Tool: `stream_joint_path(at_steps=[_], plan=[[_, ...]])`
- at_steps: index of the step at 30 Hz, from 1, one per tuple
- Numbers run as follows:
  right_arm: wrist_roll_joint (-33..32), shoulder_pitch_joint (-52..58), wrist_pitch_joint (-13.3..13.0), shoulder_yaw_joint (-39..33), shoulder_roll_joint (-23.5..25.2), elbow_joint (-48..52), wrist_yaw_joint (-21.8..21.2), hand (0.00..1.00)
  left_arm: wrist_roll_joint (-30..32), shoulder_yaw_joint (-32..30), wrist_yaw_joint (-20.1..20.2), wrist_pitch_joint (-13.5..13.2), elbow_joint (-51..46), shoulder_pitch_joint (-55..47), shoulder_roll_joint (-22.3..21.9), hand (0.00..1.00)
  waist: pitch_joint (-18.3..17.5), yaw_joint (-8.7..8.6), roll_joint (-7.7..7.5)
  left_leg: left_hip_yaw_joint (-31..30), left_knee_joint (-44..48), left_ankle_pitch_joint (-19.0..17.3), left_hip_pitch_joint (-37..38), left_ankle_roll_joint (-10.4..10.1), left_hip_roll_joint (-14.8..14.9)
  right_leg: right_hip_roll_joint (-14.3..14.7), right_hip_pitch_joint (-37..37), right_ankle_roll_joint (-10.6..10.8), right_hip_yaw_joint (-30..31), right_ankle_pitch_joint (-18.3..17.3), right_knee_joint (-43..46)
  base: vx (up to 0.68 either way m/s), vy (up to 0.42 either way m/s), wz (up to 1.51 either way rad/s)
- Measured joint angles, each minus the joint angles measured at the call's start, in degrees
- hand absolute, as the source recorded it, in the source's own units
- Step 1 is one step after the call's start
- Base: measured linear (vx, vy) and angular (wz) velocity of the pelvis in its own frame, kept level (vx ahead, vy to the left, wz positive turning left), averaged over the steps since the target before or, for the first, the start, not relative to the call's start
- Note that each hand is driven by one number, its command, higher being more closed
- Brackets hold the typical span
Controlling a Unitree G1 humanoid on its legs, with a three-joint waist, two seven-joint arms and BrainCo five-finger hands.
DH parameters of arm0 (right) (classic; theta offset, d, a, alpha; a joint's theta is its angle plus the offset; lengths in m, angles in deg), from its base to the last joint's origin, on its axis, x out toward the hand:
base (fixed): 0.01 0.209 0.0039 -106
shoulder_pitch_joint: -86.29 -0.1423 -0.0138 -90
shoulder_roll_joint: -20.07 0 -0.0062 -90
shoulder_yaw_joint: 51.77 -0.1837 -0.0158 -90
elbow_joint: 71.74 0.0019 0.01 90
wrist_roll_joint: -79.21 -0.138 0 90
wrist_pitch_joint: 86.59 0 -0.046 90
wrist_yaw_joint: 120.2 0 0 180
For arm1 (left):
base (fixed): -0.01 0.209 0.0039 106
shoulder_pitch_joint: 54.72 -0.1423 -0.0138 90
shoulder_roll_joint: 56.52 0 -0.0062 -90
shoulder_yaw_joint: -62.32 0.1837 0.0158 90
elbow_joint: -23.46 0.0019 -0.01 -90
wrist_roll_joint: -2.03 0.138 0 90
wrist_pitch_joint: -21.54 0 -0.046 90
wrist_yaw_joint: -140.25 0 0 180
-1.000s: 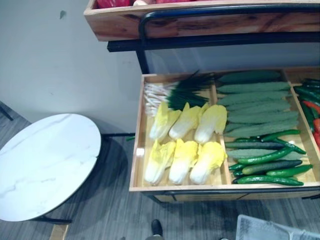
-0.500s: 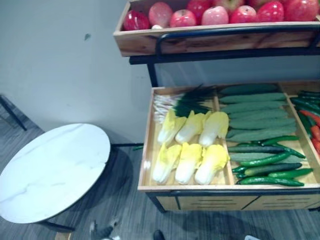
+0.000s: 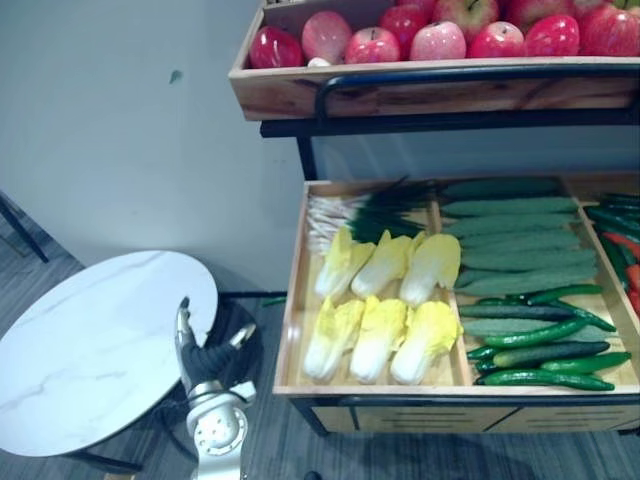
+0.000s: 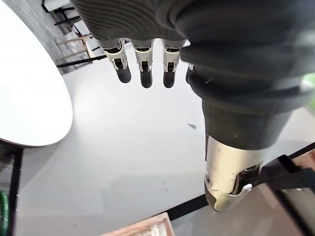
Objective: Pick vegetable in the basket
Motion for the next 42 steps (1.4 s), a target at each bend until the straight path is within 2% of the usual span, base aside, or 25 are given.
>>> stream_joint_path(at_steps=[4,6,9,13,14,16,19,24,28,42], plan=[[1.96,-0.45,0.03,2.29,-0.05,0.23,-0.02,1.0,-0.65,1.54,-0.53,0.07,1.17,1.67,-0.11,0.0,-0.13,-1.31,-0.15,0.95,-0.01,-0.33,0.41,-0.4,0.78,0.56,-0.76,-0.01,1.16,0.04,0.05,-0.03,-0.006,-0.17],[2.0,-0.6,0.07,3.82,-0.11,0.36,-0.05,1.0,-1.28,0.89,-0.78,0.34,5.61,3.92,-0.04,0.0,-0.09,-1.53,-0.26,1.85,-0.01,-0.61,0.99,-0.79,1.38,1.13,-0.94,-0.31,2.07,-0.02,-0.04,-0.03,-0.019,-0.26],[2.13,-0.94,0.13,5.59,-0.14,0.96,-0.06,1.0,-1.92,-0.96,-2.26,0.88,14.29,6.46,0.02,0.0,-0.35,-2.88,-0.34,2.78,-0.01,-0.84,1.35,-0.89,1.87,1.57,-1.22,-0.82,2.78,-0.32,-0.02,0.0,-0.011,-0.16],[2.15,-0.76,0.24,7.9,0.07,2.31,0.0,1.0,-5.83,-3.86,-5.11,2.49,20.95,7.72,0.23,0.0,-0.66,-2.92,-0.79,4.82,0.0,-1.17,1.36,-1.29,2.43,2.01,-2.92,-0.75,4.78,0.06,0.05,0.04,-0.005,-0.26],[2.15,-0.67,0.27,8.29,0.12,2.41,0.07,1.0,-6.19,-4.11,-5.3,2.63,21.36,7.72,0.31,0.0,-0.73,-2.92,-0.92,4.94,0.0,-1.08,1.38,-1.38,2.45,2.05,-3.03,-0.74,4.98,0.07,0.03,0.11,-0.008,-0.16],[2.25,-0.69,0.27,9.38,0.48,2.61,0.15,1.0,-11.88,-5.14,-5.78,2.83,22.34,7.85,0.66,0.0,-0.89,-3.01,-1.15,5.1,0.01,-1.09,1.57,-1.39,2.46,2.17,-3.15,-0.75,5.55,0.07,0.02,0.12,-0.011,-0.1],[2.61,-1.12,0.28,11.25,0.58,2.75,0.36,1.0,-13.82,-6.05,-6.06,2.86,24.6,8.42,1.14,0.0,-0.92,-3.08,-1.38,5.54,0.13,-1.11,1.71,-1.43,2.53,2.33,-3.14,-0.76,5.96,0.07,-0.15,0.1,-0.008,-0.07],[4.18,-2.15,0.22,13.42,0.44,2.88,1.38,1.0,-14.2,-6.05,-6.2,2.91,26.1,8.66,1.45,0.0,-0.9,-3.25,-1.34,6.73,0.15,-1.2,2.42,-1.56,2.84,2.75,-3.29,-0.79,7.28,0.09,-0.56,0.06,-0.009,-0.14],[4.18,-2.88,0.06,14.02,0.34,2.89,1.45,1.0,-14.03,-6.02,-6.69,2.91,26.1,9.8,2.23,0.0,-0.93,-4.24,-0.89,6.79,0.03,-1.53,2.38,-2.0,3.09,3.03,-3.59,-0.8,7.55,0.1,-0.58,0.0,-0.008,-0.04],[4.15,-3.33,-0.08,15.71,-0.43,2.89,1.7,1.0,-13.5,-5.04,-7.18,2.91,25.88,10.05,2.29,0.0,-0.67,-4.42,-0.32,7.95,0.23,-1.85,2.77,-2.38,3.03,3.13,-3.95,-0.85,8.75,0.14,-1.01,0.03,-0.003,-0.04]])
